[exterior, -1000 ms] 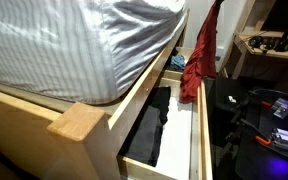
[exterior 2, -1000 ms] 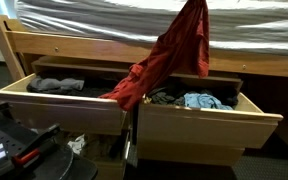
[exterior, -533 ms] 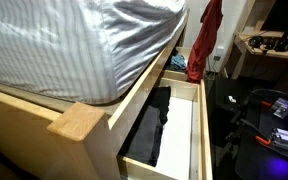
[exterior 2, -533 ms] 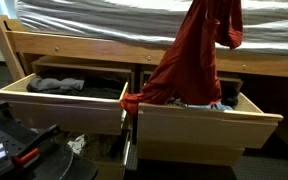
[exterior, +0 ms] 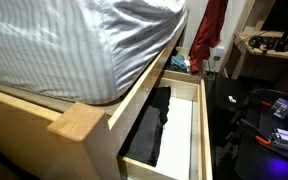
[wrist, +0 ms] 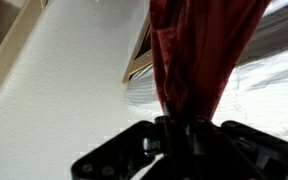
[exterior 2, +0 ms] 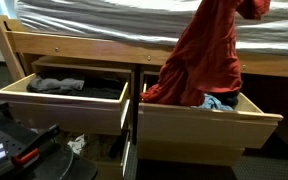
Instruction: Pull out the red shirt from the topmost drawer on the left and put it inside the topmost drawer on the right, close the topmost drawer on the right then close the topmost drawer on the left
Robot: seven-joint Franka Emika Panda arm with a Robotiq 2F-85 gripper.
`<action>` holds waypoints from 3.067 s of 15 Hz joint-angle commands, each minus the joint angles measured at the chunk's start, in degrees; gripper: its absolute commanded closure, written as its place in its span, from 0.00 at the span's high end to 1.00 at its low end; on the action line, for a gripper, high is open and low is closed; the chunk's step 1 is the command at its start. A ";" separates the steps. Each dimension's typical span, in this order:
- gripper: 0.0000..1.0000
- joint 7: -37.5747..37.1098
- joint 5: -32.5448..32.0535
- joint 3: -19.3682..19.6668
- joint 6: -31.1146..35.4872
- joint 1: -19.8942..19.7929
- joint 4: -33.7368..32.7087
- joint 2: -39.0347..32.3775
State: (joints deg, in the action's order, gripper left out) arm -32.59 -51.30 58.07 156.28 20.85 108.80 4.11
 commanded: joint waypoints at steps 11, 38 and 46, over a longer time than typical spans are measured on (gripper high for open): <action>0.02 3.03 14.53 -6.64 26.60 -14.94 -8.09 -19.83; 0.99 -5.25 -4.13 -42.69 40.02 -46.33 6.21 -25.41; 0.52 20.26 27.30 -47.51 41.72 -45.75 7.97 -27.89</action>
State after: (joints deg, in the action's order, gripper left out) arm -20.28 -32.40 11.69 196.43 -25.08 115.90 -22.97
